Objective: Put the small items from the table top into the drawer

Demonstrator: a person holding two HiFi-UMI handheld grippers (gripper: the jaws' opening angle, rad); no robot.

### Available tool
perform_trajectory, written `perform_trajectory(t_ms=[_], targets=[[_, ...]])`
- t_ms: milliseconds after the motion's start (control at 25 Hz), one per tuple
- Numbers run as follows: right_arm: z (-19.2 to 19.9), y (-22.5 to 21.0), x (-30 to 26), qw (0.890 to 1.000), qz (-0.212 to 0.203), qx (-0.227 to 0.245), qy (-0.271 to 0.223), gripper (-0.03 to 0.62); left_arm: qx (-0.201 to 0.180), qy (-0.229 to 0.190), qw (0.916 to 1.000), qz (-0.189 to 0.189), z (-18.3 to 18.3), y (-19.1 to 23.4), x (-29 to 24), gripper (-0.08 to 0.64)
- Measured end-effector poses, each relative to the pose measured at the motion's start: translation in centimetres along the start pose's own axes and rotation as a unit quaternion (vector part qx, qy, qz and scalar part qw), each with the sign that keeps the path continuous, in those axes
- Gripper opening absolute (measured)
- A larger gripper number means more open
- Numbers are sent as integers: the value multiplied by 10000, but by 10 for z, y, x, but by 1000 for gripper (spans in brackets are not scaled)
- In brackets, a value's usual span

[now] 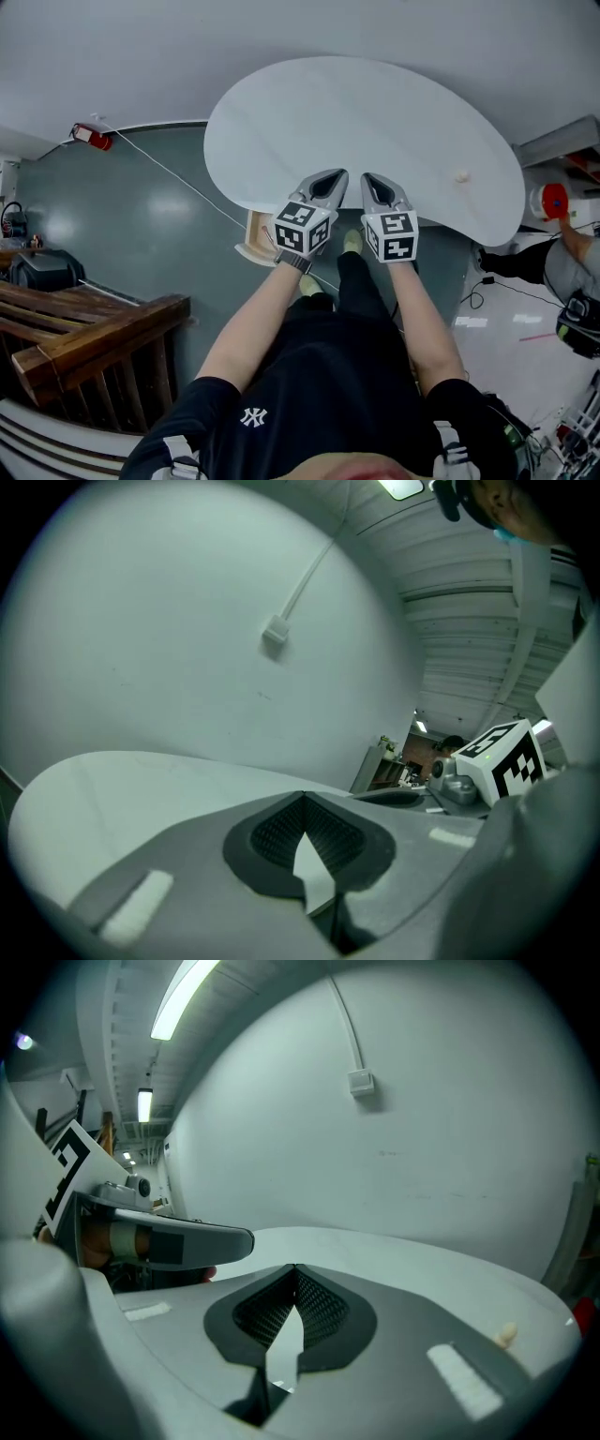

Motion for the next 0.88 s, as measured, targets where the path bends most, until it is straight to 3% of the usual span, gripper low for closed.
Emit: perform_trajectory(t_ms=[320,880], targets=[[-8,-52,15,9987,402,-265,-185,26,-212,63,9989,403,-22,-26,-49,0],[19,-125,17,9942,842,-666,-24,26,-366,398,9948,862,-25,-59,-131,0]])
Point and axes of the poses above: the fingertips, and each gripper's own axes: x backward along the fingers, y to its left, z out of its underside, the point moved 7 cm from there along x, backward along the fingers, and after that the axes turned 9 degrees about y, right-handed, at the moved point
